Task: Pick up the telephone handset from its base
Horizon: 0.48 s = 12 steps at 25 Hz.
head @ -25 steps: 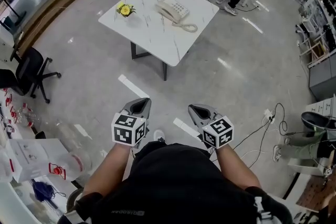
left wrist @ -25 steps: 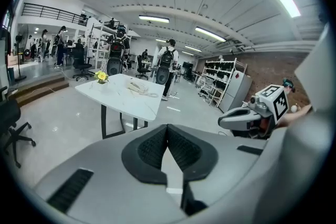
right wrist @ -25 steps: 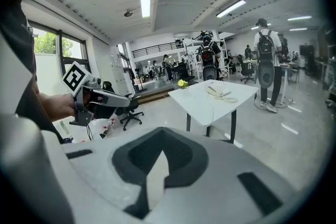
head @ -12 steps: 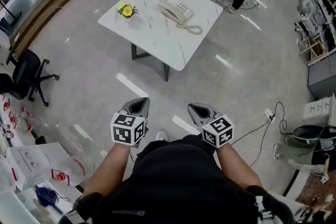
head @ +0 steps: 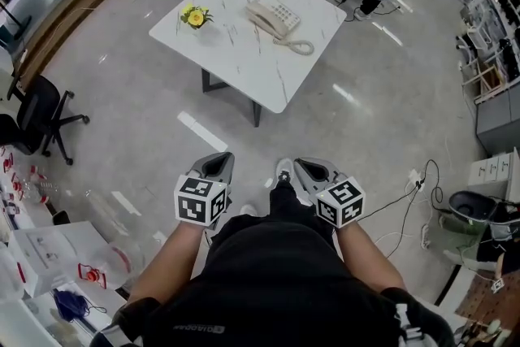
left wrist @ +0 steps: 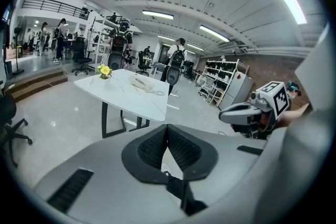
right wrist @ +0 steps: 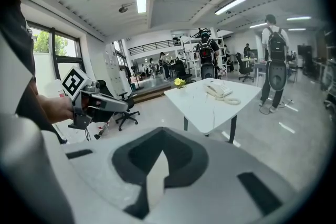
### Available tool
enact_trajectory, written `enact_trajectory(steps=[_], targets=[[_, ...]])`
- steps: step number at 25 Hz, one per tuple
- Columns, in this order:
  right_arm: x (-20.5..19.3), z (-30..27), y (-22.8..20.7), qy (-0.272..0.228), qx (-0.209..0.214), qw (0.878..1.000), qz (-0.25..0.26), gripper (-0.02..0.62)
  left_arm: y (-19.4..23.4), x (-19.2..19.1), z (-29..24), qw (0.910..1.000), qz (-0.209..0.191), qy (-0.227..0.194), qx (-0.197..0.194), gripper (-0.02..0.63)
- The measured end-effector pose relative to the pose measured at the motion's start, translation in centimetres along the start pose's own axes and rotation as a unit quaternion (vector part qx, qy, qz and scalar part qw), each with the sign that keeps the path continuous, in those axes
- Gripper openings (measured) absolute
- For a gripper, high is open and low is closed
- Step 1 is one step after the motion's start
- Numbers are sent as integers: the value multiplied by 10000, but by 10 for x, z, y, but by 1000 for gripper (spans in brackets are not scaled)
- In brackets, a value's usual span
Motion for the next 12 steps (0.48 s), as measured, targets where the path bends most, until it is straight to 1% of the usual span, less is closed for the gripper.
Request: enact_trajectory(steps=[4,8,12], targets=[[6,-11,-14,-66,29,10000,25,2,2,5,-11,10000,-81,13,29,2],[15,-28,-35,-114,92,9999,46,2,11,13,-30,9999,-81,61,121,2],[29,-44,-59,-113,191,9997,126,2,17,30,-53,9998,-57,56,186,2]])
Point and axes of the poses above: the fingertips, and each gripper's own axes: z backward along the fingers, y to its left, x out of its top, the point moved 8 cm from there along z, backward along the fingers, and after that the axes turned 2 degrees about -x, right-handed, at the moved point
